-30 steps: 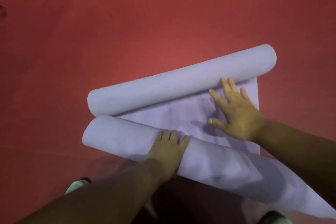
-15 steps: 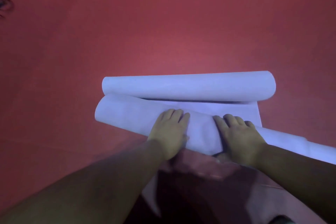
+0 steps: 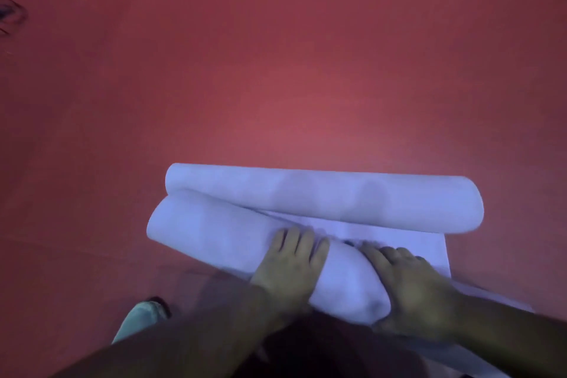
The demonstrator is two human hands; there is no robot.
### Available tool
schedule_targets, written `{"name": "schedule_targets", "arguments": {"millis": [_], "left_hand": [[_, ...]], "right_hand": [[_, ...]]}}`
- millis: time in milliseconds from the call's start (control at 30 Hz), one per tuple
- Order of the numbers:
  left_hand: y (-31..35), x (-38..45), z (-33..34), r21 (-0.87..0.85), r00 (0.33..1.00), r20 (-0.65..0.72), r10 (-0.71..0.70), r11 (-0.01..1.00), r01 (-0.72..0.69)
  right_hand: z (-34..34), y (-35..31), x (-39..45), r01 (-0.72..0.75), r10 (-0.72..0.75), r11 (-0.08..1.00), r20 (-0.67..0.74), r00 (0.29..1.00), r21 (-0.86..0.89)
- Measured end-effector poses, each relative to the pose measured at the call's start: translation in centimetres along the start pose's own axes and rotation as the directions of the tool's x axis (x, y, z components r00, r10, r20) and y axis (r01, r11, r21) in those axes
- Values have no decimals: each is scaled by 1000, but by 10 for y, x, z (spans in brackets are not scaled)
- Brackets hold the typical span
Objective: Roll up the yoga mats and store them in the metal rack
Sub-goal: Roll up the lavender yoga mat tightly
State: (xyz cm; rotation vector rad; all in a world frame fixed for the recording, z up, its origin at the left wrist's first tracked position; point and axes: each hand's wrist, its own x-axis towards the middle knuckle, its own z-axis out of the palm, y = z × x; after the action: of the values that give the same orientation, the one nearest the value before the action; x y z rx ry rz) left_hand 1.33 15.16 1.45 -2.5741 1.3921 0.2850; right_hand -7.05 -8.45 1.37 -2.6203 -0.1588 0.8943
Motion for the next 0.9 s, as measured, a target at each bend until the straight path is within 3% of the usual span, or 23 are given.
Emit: {"name": "schedule_targets", "arguments": {"millis": [67, 100, 200, 267, 400, 500, 633, 733, 800, 900], "left_hand": [[7, -8, 9, -19, 998, -70, -7, 1000, 6], [8, -8, 10, -30, 998, -67, -19, 999, 17], [0, 3, 1, -93, 999, 28, -30, 995, 33], [-12, 14, -14, -173, 987, 157, -41, 982, 68], [-28, 34, -34, -262, 965, 205, -163, 941, 214], [-31, 34, -29, -288, 967, 186, -173, 931, 222], [-25, 21, -24, -292, 963, 204, -178, 928, 233], [-24, 18, -26, -316, 956, 229, -186, 914, 254], [-24, 22, -29, -314, 954, 239, -181, 915, 252], [-28, 30, -31, -316, 952, 256, -165, 917, 244]], "right_hand": [[-3, 13, 10, 47, -51, 975, 13, 999, 215], [-8, 21, 18, 68, -53, 956, -59, 997, 284], [-44, 30, 42, 26, 45, 988, -444, 895, 152], [-67, 23, 46, 52, 31, 990, -550, 834, 134], [-61, 11, 38, 84, 23, 979, -517, 856, 184], [-66, 20, 44, 89, 5, 980, -468, 883, 179], [-97, 36, 65, -12, 113, 954, -323, 940, 299], [-120, 28, 76, 42, 118, 943, -453, 884, 329], [-127, 18, 82, 82, 35, 976, -513, 858, 204], [-123, 7, 90, -71, 94, 995, -399, 912, 71]]}}
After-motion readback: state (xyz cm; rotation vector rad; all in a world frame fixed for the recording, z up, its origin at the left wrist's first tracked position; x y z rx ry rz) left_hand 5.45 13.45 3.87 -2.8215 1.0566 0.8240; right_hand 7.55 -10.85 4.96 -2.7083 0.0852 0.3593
